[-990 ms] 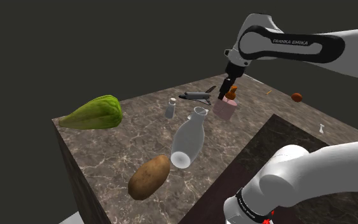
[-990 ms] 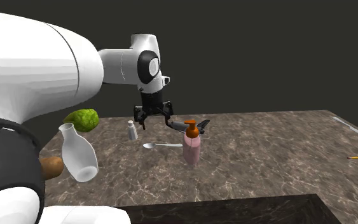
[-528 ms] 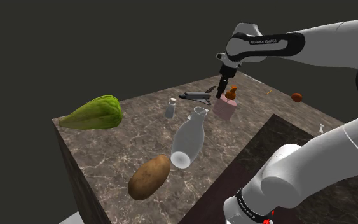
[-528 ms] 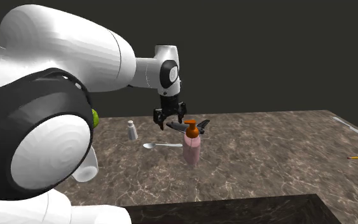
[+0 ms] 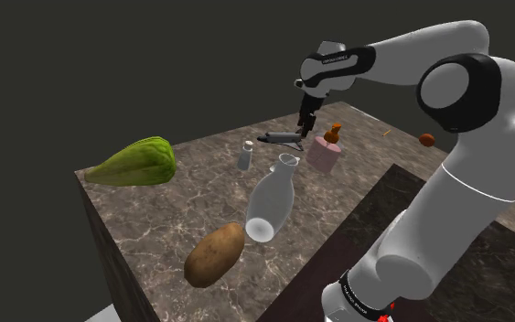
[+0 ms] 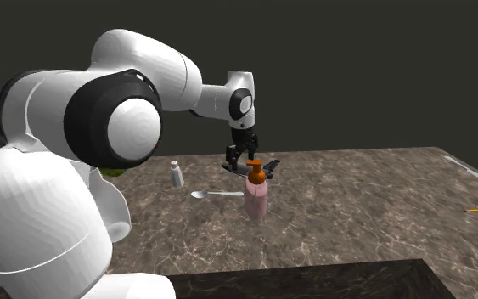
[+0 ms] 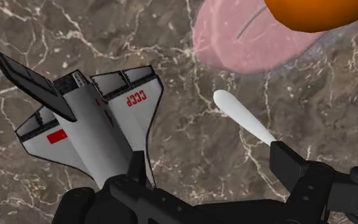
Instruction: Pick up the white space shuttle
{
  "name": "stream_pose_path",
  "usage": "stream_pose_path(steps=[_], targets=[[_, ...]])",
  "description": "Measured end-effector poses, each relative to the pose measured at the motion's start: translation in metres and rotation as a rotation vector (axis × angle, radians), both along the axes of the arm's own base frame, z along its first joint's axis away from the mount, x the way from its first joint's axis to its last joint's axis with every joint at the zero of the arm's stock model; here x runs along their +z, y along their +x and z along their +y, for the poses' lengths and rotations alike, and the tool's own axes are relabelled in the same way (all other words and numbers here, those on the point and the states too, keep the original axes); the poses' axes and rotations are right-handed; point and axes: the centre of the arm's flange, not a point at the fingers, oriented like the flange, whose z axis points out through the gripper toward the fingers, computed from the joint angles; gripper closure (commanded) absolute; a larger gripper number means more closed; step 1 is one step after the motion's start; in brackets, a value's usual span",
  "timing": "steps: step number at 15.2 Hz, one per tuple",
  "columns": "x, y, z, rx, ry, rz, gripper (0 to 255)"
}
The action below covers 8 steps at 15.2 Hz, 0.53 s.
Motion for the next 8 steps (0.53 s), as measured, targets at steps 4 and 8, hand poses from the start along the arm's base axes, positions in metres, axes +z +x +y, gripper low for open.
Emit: stream_pose_path(steps=[4, 8], targets=[[-0.022, 0.046, -0.014, 0.145, 0.0, 0.011, 0], [-0.041, 0.09, -0.018, 0.279, 0.001, 0.022, 0]])
